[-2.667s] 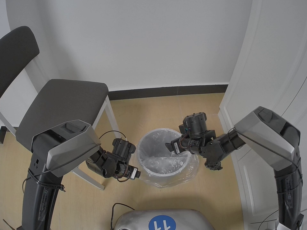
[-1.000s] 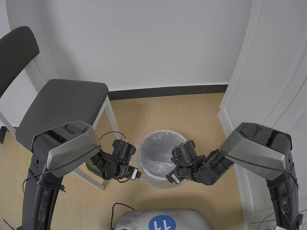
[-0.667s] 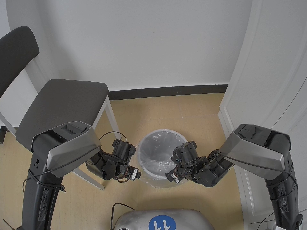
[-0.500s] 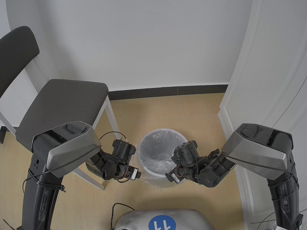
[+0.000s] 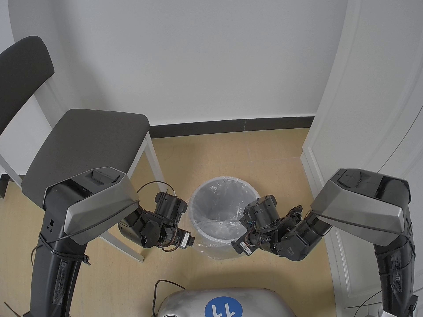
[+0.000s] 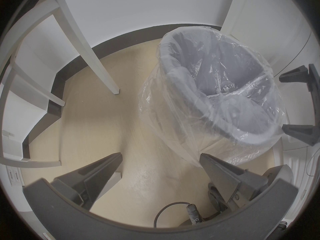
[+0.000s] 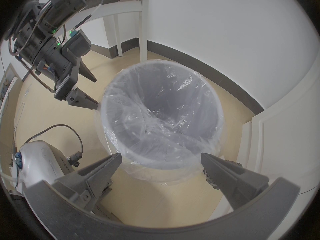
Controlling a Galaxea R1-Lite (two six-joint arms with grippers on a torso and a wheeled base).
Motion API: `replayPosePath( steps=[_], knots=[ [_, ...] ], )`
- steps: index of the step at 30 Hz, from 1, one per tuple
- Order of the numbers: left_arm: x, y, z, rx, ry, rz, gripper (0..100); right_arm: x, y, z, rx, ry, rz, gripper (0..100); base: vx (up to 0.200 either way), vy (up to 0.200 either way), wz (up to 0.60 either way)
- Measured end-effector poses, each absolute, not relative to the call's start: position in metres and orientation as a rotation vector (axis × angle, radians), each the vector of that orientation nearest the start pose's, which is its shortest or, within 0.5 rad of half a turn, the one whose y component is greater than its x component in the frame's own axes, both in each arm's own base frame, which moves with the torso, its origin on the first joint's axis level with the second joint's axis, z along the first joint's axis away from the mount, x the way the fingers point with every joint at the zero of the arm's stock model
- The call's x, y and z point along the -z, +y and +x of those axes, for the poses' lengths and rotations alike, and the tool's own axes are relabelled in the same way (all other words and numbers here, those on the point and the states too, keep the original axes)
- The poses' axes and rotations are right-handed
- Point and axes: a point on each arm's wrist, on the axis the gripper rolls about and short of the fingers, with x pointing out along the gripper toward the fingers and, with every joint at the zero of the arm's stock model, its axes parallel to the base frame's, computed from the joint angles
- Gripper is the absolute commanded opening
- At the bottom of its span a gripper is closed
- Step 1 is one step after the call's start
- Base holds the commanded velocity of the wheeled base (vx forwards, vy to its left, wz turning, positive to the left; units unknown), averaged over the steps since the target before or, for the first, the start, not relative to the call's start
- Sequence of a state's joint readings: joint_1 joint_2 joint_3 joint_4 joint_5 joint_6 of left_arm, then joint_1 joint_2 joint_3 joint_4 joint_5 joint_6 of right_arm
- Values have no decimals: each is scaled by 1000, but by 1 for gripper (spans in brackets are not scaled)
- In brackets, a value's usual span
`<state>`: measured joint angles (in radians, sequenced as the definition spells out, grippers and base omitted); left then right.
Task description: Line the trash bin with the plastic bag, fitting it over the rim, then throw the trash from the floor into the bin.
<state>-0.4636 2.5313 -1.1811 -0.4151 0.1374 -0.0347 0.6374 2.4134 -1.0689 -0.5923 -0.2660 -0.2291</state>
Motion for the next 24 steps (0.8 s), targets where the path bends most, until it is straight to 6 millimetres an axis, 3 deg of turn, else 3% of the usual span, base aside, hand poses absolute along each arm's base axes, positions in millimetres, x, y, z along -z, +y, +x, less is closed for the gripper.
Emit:
replayPosePath(
  steps=[14,24],
  knots=[
    [64,-185,376,287,900,245,100,46,237,334,-430,652,-555,100,0,0,0],
    [64,-185,376,287,894,243,100,56,235,354,-402,656,-541,100,0,0,0]
  ],
)
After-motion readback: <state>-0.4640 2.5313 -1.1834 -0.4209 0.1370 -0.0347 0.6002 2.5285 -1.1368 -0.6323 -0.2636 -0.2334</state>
